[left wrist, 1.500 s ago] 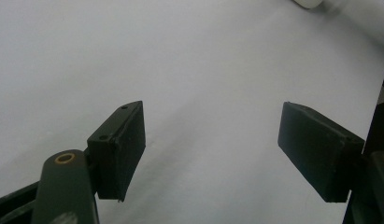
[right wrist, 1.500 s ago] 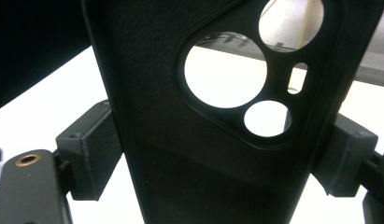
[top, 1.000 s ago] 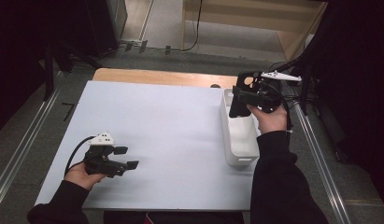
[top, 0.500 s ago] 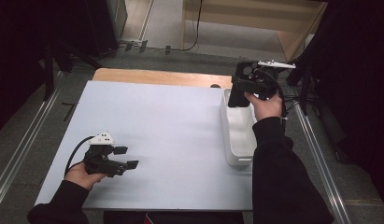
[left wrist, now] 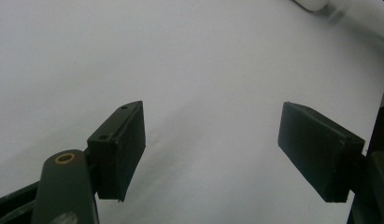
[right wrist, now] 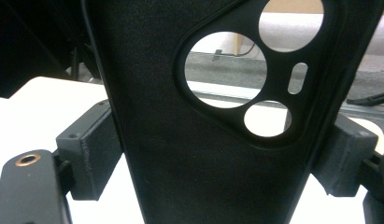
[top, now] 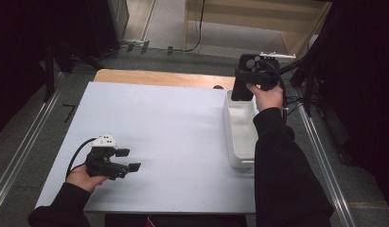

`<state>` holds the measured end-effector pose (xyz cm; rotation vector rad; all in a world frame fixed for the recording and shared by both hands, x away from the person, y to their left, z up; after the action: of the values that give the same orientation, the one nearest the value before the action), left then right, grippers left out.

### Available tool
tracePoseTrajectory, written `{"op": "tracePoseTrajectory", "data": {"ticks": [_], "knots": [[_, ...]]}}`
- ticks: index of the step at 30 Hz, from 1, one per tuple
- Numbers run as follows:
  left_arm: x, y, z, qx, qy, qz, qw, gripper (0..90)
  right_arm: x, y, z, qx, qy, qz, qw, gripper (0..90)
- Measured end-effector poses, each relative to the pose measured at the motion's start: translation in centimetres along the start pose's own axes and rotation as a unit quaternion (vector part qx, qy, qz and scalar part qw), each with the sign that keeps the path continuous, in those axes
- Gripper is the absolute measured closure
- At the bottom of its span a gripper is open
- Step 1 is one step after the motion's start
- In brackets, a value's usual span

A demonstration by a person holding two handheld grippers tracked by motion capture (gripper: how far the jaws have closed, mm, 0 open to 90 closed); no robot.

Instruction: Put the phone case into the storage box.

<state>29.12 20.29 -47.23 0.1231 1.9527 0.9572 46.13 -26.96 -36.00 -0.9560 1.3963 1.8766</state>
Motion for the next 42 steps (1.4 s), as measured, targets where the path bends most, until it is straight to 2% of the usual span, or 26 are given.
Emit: {"op": "tracePoseTrajectory", "data": {"ticks": [2, 6, 9, 14, 20, 24, 30, 42], "knots": [[0.0, 0.0, 0.0, 0.000, -0.002, 0.001, 1.0000, 23.0, -0.3, -0.3, -0.5, -0.010, -0.011, -0.004, 0.9999, 13.0], [0.0, -0.1, -0.1, 0.000, -0.005, 0.004, 1.0000, 23.0, -0.4, -1.1, -1.2, 0.007, -0.010, 0.000, 0.9999, 13.0], [0.0, -0.1, -0.1, -0.001, -0.006, 0.005, 1.0000, 23.0, -0.4, -1.7, -1.5, 0.009, -0.016, -0.001, 0.9998, 13.0], [0.0, 0.2, 0.1, -0.005, -0.001, 0.000, 1.0000, 23.0, -0.4, -2.2, -1.4, 0.010, -0.026, -0.009, 0.9996, 13.0], [0.0, 0.1, 0.2, 0.001, -0.001, 0.001, 1.0000, 23.0, 0.0, -3.2, -1.1, 0.025, -0.014, -0.007, 0.9996, 13.0], [0.0, 0.1, 0.1, 0.001, -0.003, 0.004, 1.0000, 23.0, 0.2, -3.7, -1.0, 0.028, -0.015, -0.006, 0.9995, 13.0], [0.0, 0.1, 0.2, 0.003, -0.001, 0.002, 1.0000, 23.0, 0.6, -3.9, -1.0, 0.042, -0.015, -0.019, 0.9988, 13.0], [0.0, 0.0, 0.0, 0.004, -0.002, 0.004, 1.0000, 23.0, 1.8, -4.8, -1.1, 0.046, -0.018, -0.025, 0.9985, 13.0]]}}
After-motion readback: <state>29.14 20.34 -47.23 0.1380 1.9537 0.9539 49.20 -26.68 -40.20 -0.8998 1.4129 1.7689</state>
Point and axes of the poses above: each handheld gripper's, and its own axes: y roughly backward along the jaws, x roughly out of its underside, z roughly to its left, the point moved 2 cm from there along -y, roughly forward along the jaws, and after that the axes turned 1 degree about x, right-handed, at the moved point
